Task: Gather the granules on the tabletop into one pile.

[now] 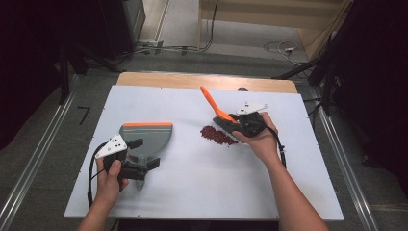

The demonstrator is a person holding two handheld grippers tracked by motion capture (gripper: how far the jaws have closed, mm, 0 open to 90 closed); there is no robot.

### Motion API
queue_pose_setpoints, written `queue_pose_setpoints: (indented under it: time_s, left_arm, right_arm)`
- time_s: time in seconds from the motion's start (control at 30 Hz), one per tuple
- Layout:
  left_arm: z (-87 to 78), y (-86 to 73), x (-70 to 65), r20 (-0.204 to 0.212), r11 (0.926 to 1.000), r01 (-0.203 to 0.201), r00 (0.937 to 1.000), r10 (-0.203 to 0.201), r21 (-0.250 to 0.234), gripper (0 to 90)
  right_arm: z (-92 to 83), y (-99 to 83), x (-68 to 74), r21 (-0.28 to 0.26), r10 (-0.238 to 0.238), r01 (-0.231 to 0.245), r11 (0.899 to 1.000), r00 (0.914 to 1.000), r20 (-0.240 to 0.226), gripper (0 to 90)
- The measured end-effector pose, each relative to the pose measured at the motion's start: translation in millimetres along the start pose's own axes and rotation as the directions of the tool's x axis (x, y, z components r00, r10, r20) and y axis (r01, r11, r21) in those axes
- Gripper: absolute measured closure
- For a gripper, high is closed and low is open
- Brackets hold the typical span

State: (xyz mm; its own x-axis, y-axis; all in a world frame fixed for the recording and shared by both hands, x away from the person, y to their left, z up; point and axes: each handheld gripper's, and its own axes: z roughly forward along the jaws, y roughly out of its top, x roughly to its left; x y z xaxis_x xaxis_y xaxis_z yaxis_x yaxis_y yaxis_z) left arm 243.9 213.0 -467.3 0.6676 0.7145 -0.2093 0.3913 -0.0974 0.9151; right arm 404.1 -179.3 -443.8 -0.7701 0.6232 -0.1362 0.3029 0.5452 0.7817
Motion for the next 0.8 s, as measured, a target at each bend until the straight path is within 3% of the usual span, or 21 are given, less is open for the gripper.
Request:
queue_pose_setpoints:
  time_s: [0.27, 0.47, 0.63, 0.8]
  left_arm:
    - [-3.7, 1.0, 2.7, -0.009, 0.9999, 0.002, 1.0000, -0.002, -0.016, 0.0]
    - [-4.8, 1.7, 2.0, -0.014, 0.9997, 0.002, 0.9999, -0.002, -0.025, 0.0]
    - [-3.9, 1.1, -1.9, -0.027, 0.9987, -0.023, 0.9994, 0.022, -0.045, 0.0]
    - [-6.0, 0.8, -2.8, -0.030, 0.9973, -0.028, 0.9992, 0.026, -0.068, 0.0]
  right_arm:
    - [-33.2, -6.1, 1.3, -0.046, 0.117, -0.117, 0.992, 0.9931, -0.006, 69.0]
    - [-59.5, -25.5, 7.9, -0.059, 0.177, -0.176, 0.983, 0.9843, -0.002, 69.0]
    - [-84.1, -47.3, 9.5, -0.079, 0.276, -0.276, 0.958, 0.9611, -0.017, 69.0]
    - [-105.4, -70.7, 11.7, -0.091, 0.328, -0.326, 0.941, 0.9448, 0.009, 69.0]
